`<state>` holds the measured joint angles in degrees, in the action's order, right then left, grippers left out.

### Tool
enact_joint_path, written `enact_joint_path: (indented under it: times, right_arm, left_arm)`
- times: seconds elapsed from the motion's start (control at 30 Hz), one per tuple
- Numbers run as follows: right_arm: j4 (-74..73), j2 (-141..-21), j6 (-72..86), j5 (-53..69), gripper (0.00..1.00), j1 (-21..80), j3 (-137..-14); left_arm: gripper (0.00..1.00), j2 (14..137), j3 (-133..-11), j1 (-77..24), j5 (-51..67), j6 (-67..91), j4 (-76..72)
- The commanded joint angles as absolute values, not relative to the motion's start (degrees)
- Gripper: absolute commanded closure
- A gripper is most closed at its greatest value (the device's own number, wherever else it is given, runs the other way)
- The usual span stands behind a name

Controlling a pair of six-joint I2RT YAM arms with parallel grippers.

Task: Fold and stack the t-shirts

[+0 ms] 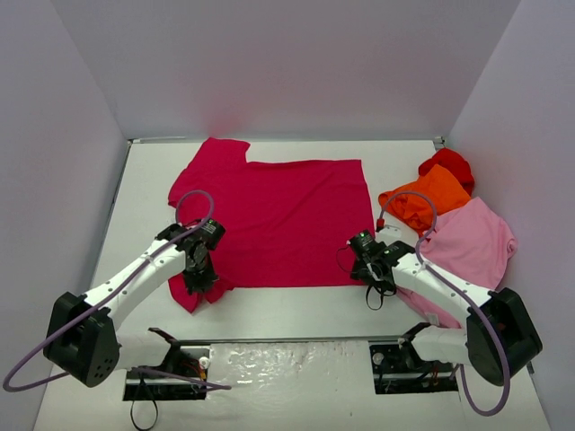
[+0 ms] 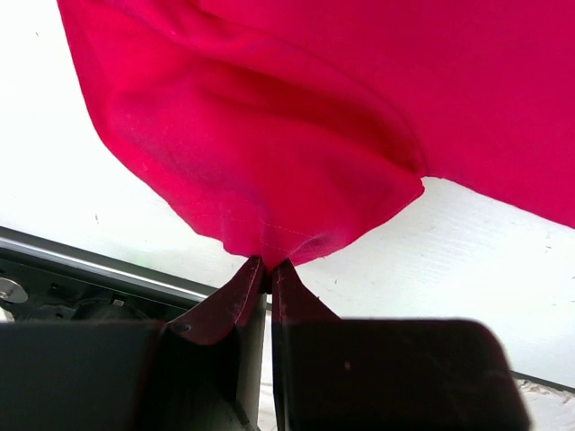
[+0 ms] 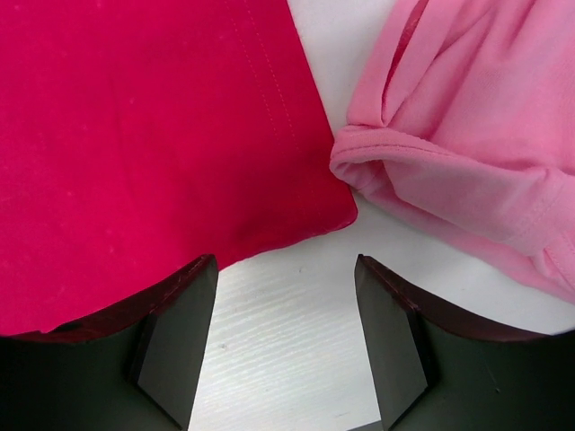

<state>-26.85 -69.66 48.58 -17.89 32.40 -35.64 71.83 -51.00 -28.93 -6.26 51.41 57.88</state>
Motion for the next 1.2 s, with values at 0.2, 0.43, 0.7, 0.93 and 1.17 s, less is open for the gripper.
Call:
enact_joint_path:
  times: [0.2,0.43,0.7,0.93,1.17]
  right_arm:
    - [-21.9,-75.8,55.5,-23.7,0.48,33.6,-34.1]
    - [-22.3,-77.9,55.8,-24.8,0.55,33.5,-35.3]
    - [-24.4,-78.7,56.4,-26.1,1.00,33.6,-35.8]
    - [-27.5,-73.1,55.1,-24.5,1.00,35.3,-38.7]
    - [-30.8,-71.6,48.2,-26.5,1.00,35.4,-48.0]
  left_arm:
    - [1.00,72.2,-54.3,-29.0,-7.4,47.4,61.1]
    - [1.00,71.3,-54.7,-28.9,-7.8,46.5,61.7]
    - [1.00,71.2,-54.8,-28.7,-7.7,46.0,61.9]
    - [1.00,70.8,-60.3,-28.1,-9.4,44.4,64.5]
    - [1.00,75.4,-75.0,-26.6,-14.5,40.4,68.5]
